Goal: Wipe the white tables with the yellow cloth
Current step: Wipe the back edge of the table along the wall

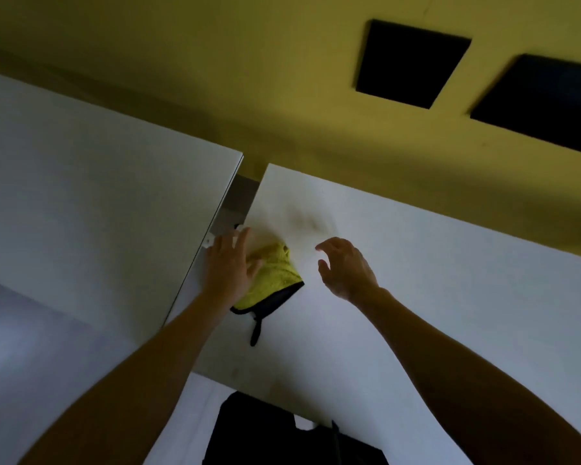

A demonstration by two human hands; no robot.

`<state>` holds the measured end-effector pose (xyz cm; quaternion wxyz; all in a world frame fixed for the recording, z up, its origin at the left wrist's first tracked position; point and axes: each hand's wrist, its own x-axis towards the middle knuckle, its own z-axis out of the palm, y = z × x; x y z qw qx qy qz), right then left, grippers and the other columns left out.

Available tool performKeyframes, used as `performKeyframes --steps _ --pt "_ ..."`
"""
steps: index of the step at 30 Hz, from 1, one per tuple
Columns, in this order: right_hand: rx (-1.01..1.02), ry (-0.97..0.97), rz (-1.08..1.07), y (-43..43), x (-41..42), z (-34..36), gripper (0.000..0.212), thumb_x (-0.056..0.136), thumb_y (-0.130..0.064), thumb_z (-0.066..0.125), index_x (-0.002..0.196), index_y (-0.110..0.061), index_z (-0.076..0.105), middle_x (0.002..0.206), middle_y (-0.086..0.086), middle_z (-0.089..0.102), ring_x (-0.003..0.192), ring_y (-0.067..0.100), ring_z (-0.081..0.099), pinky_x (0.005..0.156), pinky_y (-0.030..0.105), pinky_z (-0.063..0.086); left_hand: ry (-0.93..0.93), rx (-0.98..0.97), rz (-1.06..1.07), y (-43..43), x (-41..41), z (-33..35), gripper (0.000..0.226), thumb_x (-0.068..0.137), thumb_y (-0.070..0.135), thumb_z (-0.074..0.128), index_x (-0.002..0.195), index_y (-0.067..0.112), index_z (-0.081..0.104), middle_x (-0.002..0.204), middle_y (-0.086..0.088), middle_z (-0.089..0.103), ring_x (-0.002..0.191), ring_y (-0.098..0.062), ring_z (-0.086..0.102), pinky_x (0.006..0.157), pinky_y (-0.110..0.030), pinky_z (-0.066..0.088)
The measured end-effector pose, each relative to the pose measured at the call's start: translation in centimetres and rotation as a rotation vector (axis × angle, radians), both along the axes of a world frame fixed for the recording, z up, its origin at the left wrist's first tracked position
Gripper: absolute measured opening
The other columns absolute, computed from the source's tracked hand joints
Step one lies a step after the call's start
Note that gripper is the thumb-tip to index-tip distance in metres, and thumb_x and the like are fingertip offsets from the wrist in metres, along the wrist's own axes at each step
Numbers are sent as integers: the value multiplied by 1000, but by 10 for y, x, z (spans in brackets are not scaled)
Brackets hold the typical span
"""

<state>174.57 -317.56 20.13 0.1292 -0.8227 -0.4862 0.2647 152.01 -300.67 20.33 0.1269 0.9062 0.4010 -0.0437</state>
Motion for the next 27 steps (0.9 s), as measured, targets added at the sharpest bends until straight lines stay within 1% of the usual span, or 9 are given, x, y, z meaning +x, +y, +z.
performKeyframes --steps 3,5,9,14,18,20,22,24,27 --pt "115 -39 -6 6 0 -21 39 109 -26 59 146 -17 63 157 9 56 155 31 41 127 50 37 50 44 -132 -45 -2 -9 92 96 78 52 172 38 21 172 -14 29 155 -41 36 117 -60 40" --pt "168 -68 -12 12 -3 -37 42 110 -27 56 151 -17 60 165 12 49 161 33 32 131 51 30 97 10 -127 -67 -3 -24 106 92 85 50 174 36 3 180 -15 13 163 -45 21 124 -70 27" --pt "257 -142 -50 14 -10 -64 44 111 -23 53 154 -12 56 168 12 45 164 31 26 133 54 22 68 84 -101 -56 -1 -50 92 103 70 45 174 33 1 181 -12 13 167 -39 15 124 -71 23" --pt "341 -210 -78 17 -10 -77 34 111 -20 55 142 -7 63 158 18 53 160 36 34 132 58 22 81 154 -494 25 -12 -40 88 103 49 61 173 40 9 183 -10 6 168 -38 8 127 -71 17" --pt "223 -223 -176 53 -8 -73 41 111 -32 47 141 -6 56 169 24 35 166 36 16 135 59 10 32 -149 -127 2 -11 -21 88 92 83 49 168 56 15 180 -12 0 165 -44 8 127 -72 22" --pt "130 -212 -233 76 -10 -71 62 112 -46 37 158 -4 42 178 23 17 168 34 0 135 58 3 -190 -318 126 -13 3 -18 76 91 87 44 157 51 38 177 -3 6 164 -32 13 126 -56 28" --pt "79 -236 -244 88 -10 -71 75 112 -56 28 170 -8 25 180 19 4 168 31 -9 135 59 2 -407 -430 507 -13 24 -21 71 88 88 49 137 37 49 169 -1 23 154 -30 33 117 -55 45" --pt "55 -303 -188 88 -11 -70 78 111 -63 26 173 -16 18 181 17 -2 167 32 -13 134 61 1 -378 -394 743 -10 41 -29 92 78 91 57 141 27 39 159 -11 38 144 -38 46 113 -60 49" --pt "60 -334 -94 84 -12 -68 76 110 -65 30 173 -26 18 182 14 -2 167 33 -15 133 65 -1 -172 -226 683 -16 49 -42 115 77 99 45 155 15 30 153 -15 49 135 -39 53 113 -58 48"
